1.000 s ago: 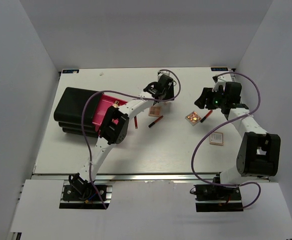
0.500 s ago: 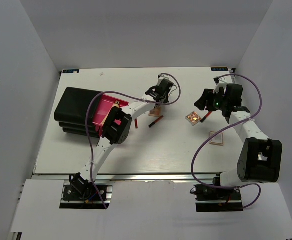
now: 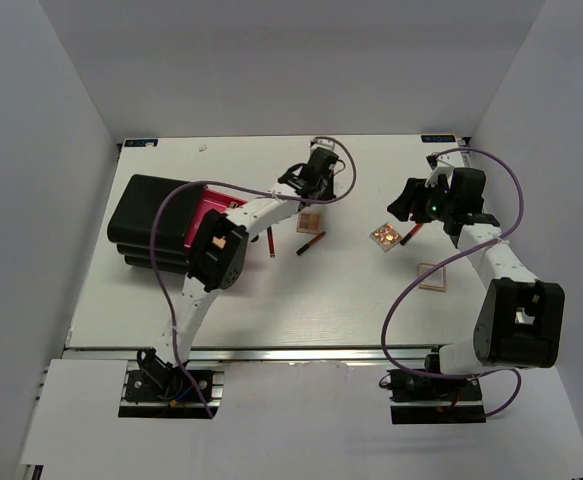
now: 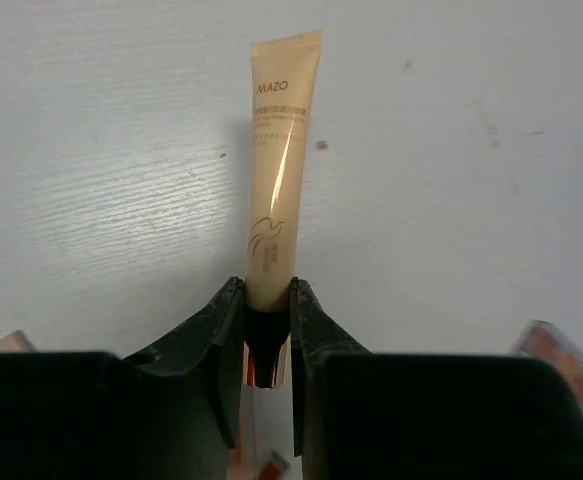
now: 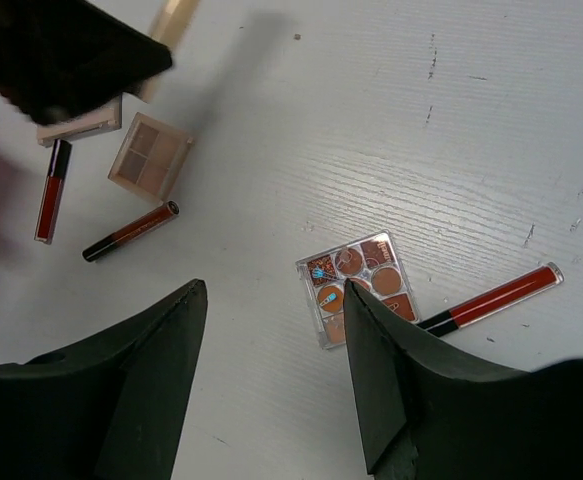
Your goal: Organize the makeup
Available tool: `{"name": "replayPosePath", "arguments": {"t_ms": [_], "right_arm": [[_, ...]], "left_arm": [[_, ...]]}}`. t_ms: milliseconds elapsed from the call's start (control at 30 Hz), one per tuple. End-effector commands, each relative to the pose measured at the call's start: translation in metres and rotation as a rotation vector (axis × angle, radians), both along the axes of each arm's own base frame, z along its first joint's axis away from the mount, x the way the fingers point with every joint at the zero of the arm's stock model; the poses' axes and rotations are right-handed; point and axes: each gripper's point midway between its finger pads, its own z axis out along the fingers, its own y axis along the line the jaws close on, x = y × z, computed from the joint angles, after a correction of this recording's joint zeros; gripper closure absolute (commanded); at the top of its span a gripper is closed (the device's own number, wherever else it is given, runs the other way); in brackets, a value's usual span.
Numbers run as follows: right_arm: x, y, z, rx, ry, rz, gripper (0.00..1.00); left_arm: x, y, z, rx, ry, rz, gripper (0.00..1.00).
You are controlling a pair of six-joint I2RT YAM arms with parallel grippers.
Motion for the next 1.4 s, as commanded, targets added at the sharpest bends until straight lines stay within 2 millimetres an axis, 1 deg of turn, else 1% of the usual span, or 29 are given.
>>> {"name": "replayPosePath", "arguments": {"t_ms": [0, 33, 67, 100, 133, 167, 200, 233, 267, 300, 333, 367, 467, 500, 533, 600, 733, 900, 1000, 1033, 1067, 1133, 1167, 1200, 1233, 1267, 1300, 1333, 1367], "right_arm": [[-0.004, 0.003, 0.011, 0.010, -0.037, 0.018, 0.38], [-0.004, 0.003, 0.010, 0.012, -0.034, 0.017, 0.38], [-0.005, 0.004, 0.009, 0.014, -0.030, 0.020, 0.38], [-0.006, 0.004, 0.008, 0.018, -0.026, 0.019, 0.38], [-0.006, 0.004, 0.007, 0.023, -0.021, 0.020, 0.39], [-0.007, 0.005, 0.006, 0.027, -0.016, 0.024, 0.39], [-0.007, 0.006, 0.006, 0.031, -0.014, 0.027, 0.39], [-0.008, 0.006, 0.004, 0.032, -0.011, 0.029, 0.39], [-0.008, 0.008, 0.003, 0.035, -0.006, 0.034, 0.39], [-0.009, 0.009, 0.002, 0.037, -0.002, 0.039, 0.40], [-0.009, 0.010, 0.002, 0.037, -0.003, 0.046, 0.40], [-0.010, 0.014, 0.000, 0.030, 0.000, 0.063, 0.41], [-0.011, 0.022, 0.000, 0.014, 0.000, 0.101, 0.44], [-0.011, 0.022, 0.000, 0.006, -0.005, 0.107, 0.44], [-0.013, 0.033, 0.001, 0.004, -0.009, 0.137, 0.44], [-0.014, 0.041, 0.002, 0.003, -0.012, 0.156, 0.44], [-0.016, 0.051, 0.004, 0.013, -0.003, 0.177, 0.44], [-0.019, 0.056, 0.007, 0.009, -0.005, 0.191, 0.44], [-0.022, 0.057, 0.006, 0.006, -0.005, 0.199, 0.42], [-0.024, 0.060, 0.006, 0.007, -0.006, 0.210, 0.41], [-0.025, 0.061, 0.006, 0.001, -0.010, 0.224, 0.39], [-0.033, 0.074, 0.007, 0.010, -0.018, 0.302, 0.29], [-0.036, 0.078, 0.007, -0.014, -0.044, 0.349, 0.23], [-0.042, 0.092, 0.010, -0.022, -0.055, 0.408, 0.22], [-0.045, 0.101, 0.008, -0.039, -0.059, 0.447, 0.22], [-0.047, 0.108, 0.007, -0.075, -0.085, 0.493, 0.26], [-0.055, 0.132, 0.011, -0.092, -0.109, 0.560, 0.31], [-0.052, 0.141, 0.005, -0.131, -0.114, 0.559, 0.41], [-0.052, 0.153, 0.005, -0.139, -0.126, 0.576, 0.66]], "left_arm": [[-0.012, 0.007, 0.177, -0.302, -0.175, -0.022, 1.00], [-0.031, 0.014, 0.192, -0.331, -0.157, -0.040, 1.00], [-0.040, 0.021, 0.198, -0.334, -0.150, -0.041, 1.00], [-0.055, 0.033, 0.179, -0.293, -0.087, -0.030, 1.00], [-0.069, 0.048, 0.202, -0.295, -0.102, -0.020, 1.00], [-0.076, 0.062, 0.199, -0.271, -0.083, 0.002, 1.00], [-0.090, 0.080, 0.190, -0.223, -0.035, 0.023, 1.00], [-0.103, 0.109, 0.190, -0.194, -0.021, 0.067, 1.00], [-0.111, 0.125, 0.187, -0.172, -0.006, 0.092, 1.00], [-0.122, 0.145, 0.180, -0.127, 0.022, 0.111, 1.00], [-0.131, 0.166, 0.164, -0.082, 0.053, 0.140, 1.00], [-0.140, 0.185, 0.177, -0.067, 0.020, 0.170, 1.00], [-0.160, 0.225, 0.165, 0.066, 0.043, 0.222, 1.00], [-0.167, 0.235, 0.160, 0.115, 0.063, 0.226, 1.00], [-0.170, 0.242, 0.158, 0.145, 0.069, 0.239, 1.00], [-0.175, 0.259, 0.155, 0.213, 0.060, 0.267, 1.00], [-0.175, 0.282, 0.138, 0.324, 0.071, 0.293, 1.00], [-0.167, 0.300, 0.133, 0.418, 0.072, 0.327, 1.00], [-0.167, 0.307, 0.131, 0.437, 0.078, 0.349, 0.75], [-0.168, 0.308, 0.131, 0.433, 0.081, 0.349, 0.60], [-0.169, 0.309, 0.130, 0.432, 0.083, 0.351, 0.50], [-0.171, 0.308, 0.132, 0.410, 0.082, 0.349, 0.33], [-0.170, 0.306, 0.134, 0.390, 0.077, 0.352, 0.30], [-0.170, 0.305, 0.137, 0.377, 0.073, 0.351, 0.29], [-0.169, 0.302, 0.145, 0.354, 0.055, 0.349, 0.28], [-0.167, 0.299, 0.155, 0.321, 0.029, 0.346, 0.29], [-0.165, 0.298, 0.164, 0.294, 0.010, 0.352, 0.34], [-0.161, 0.298, 0.177, 0.262, -0.019, 0.361, 0.45], [-0.160, 0.298, 0.189, 0.218, -0.045, 0.369, 0.80]]}}
